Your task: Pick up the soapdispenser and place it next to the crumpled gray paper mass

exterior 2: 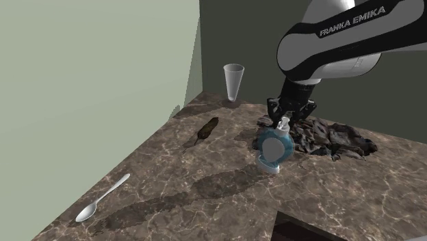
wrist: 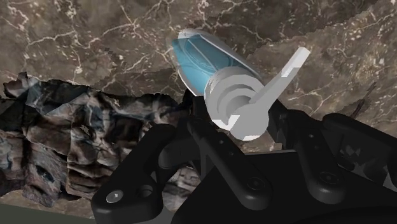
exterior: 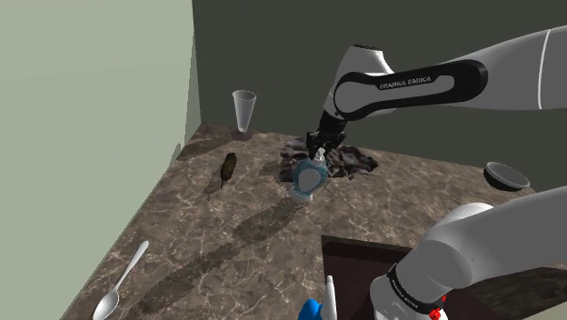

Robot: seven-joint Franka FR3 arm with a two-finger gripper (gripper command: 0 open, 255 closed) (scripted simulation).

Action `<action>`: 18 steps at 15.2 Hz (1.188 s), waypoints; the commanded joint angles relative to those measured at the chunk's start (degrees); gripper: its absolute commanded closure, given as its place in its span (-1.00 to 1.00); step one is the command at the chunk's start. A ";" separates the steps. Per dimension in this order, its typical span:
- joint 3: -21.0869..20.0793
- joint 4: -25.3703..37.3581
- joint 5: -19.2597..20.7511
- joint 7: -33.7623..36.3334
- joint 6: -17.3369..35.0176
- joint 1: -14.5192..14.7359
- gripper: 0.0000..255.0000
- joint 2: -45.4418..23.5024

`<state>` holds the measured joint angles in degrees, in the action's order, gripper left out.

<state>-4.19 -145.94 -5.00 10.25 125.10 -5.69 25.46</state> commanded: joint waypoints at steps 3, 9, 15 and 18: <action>0.00 0.00 0.00 0.00 0.01 0.00 -1.00 0.02; 0.35 3.79 0.28 0.06 -6.44 -0.15 -1.00 2.67; 0.44 4.89 0.35 0.08 -8.09 -0.19 -1.00 3.22; 0.44 4.89 0.35 0.08 -8.09 -0.19 -1.00 3.22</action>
